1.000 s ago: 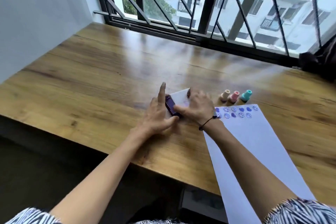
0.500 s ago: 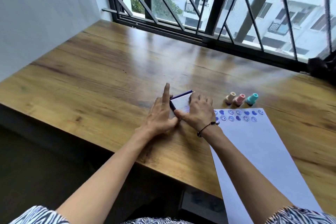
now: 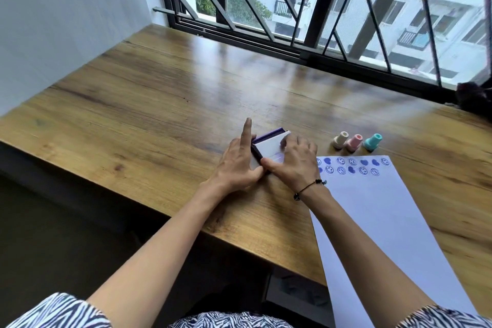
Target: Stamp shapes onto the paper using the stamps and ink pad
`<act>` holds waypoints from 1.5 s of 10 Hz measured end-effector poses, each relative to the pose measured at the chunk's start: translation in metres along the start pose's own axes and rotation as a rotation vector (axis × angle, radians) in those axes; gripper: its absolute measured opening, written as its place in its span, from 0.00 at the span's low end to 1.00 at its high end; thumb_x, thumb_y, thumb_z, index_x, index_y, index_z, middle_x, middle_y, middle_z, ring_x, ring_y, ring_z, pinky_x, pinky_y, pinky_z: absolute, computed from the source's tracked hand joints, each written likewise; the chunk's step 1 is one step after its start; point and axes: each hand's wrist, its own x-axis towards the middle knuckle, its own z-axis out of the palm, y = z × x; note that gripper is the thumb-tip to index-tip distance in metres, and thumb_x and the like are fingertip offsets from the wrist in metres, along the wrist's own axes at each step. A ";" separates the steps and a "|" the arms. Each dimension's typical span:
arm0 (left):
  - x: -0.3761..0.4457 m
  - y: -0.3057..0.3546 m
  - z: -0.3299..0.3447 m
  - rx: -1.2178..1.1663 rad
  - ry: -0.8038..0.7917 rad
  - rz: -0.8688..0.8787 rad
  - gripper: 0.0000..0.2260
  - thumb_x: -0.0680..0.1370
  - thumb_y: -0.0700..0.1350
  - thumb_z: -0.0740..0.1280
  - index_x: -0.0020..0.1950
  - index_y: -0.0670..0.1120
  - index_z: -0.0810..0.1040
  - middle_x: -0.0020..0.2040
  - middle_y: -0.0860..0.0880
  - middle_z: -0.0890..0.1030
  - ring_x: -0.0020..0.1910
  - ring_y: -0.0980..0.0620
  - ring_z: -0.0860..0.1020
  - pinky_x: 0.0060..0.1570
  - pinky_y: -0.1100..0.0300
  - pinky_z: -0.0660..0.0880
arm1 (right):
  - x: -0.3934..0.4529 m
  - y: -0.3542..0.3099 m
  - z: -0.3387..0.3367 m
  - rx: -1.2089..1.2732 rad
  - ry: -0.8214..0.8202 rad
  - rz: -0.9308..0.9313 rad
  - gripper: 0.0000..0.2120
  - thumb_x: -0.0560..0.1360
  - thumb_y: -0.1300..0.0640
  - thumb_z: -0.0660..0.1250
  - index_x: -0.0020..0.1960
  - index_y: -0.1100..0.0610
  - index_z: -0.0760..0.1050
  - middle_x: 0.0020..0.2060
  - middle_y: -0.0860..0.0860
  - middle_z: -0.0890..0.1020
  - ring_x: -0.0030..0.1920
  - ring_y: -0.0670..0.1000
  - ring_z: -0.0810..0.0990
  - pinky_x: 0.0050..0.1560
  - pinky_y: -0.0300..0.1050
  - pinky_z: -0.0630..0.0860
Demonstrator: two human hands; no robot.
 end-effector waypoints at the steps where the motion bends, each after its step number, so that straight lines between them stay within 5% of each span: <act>1: -0.002 0.001 -0.002 0.023 -0.001 0.003 0.45 0.67 0.43 0.69 0.72 0.43 0.40 0.67 0.39 0.70 0.65 0.41 0.68 0.64 0.59 0.60 | -0.001 0.002 0.003 0.002 0.000 -0.019 0.28 0.65 0.43 0.69 0.57 0.61 0.69 0.57 0.59 0.74 0.60 0.60 0.69 0.59 0.48 0.63; 3: -0.003 0.004 -0.004 0.012 -0.016 -0.016 0.44 0.67 0.40 0.67 0.72 0.43 0.40 0.68 0.39 0.69 0.66 0.42 0.67 0.67 0.55 0.62 | -0.004 0.006 0.002 0.024 0.026 -0.064 0.26 0.65 0.44 0.70 0.55 0.60 0.69 0.56 0.57 0.75 0.58 0.60 0.70 0.52 0.43 0.57; 13: -0.001 0.001 -0.002 -0.037 -0.026 -0.057 0.43 0.67 0.40 0.67 0.73 0.46 0.41 0.68 0.45 0.70 0.65 0.44 0.68 0.64 0.59 0.61 | 0.008 -0.002 -0.004 -0.097 -0.072 -0.137 0.31 0.66 0.38 0.67 0.60 0.58 0.68 0.58 0.58 0.74 0.58 0.59 0.68 0.61 0.50 0.67; 15: 0.008 0.013 -0.014 -0.215 -0.089 -0.194 0.40 0.69 0.41 0.65 0.73 0.51 0.45 0.70 0.46 0.66 0.68 0.48 0.64 0.64 0.59 0.59 | 0.015 0.003 -0.033 0.045 0.095 -0.113 0.33 0.69 0.40 0.67 0.68 0.55 0.62 0.63 0.57 0.72 0.61 0.59 0.69 0.62 0.51 0.67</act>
